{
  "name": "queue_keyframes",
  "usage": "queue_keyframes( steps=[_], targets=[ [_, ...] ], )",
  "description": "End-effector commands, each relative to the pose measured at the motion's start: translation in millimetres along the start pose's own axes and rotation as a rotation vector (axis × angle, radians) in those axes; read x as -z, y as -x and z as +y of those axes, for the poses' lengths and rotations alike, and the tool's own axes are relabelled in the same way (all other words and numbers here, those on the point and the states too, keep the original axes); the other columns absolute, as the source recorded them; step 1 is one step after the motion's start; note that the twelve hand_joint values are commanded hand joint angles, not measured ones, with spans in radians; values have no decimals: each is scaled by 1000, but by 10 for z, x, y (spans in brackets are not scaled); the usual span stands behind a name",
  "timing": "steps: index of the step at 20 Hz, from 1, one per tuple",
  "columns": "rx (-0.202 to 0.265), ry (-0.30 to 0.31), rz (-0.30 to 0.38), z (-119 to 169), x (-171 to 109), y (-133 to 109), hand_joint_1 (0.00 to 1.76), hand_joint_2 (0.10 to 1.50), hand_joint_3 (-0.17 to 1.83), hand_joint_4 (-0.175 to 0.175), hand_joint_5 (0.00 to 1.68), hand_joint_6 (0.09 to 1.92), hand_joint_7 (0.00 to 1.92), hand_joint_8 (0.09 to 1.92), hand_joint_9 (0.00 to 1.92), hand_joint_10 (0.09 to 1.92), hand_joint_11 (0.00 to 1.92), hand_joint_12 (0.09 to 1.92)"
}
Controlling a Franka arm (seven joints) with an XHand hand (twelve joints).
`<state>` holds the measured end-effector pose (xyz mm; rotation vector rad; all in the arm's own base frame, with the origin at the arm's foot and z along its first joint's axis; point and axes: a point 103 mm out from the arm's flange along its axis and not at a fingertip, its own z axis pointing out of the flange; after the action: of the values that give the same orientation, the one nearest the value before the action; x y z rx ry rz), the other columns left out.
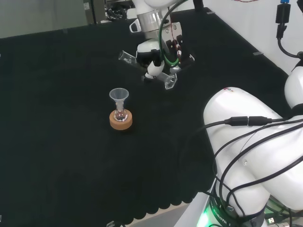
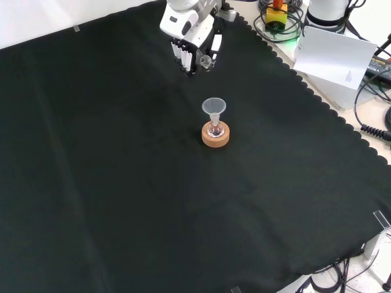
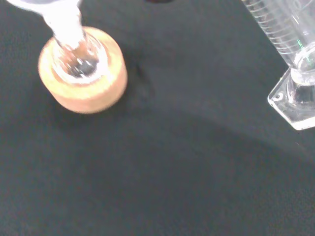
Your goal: Put the graduated cylinder back on the table.
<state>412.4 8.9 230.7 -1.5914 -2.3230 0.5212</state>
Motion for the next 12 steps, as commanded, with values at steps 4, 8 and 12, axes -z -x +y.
queue_keyframes(
  steps=[4,8,12],
  targets=[
    [67,148,127,157,-34,45,1129,1158,-6,-142,917,1120,1237,355,1481,87,1218,747],
    [84,208,182,277,-80,153,1129,1158,-6,-142,917,1120,1236,355,1481,87,1218,747],
    [105,241,214,433,-116,245,1129,1158,-6,-142,918,1120,1236,354,1480,87,1220,748]
  ],
)
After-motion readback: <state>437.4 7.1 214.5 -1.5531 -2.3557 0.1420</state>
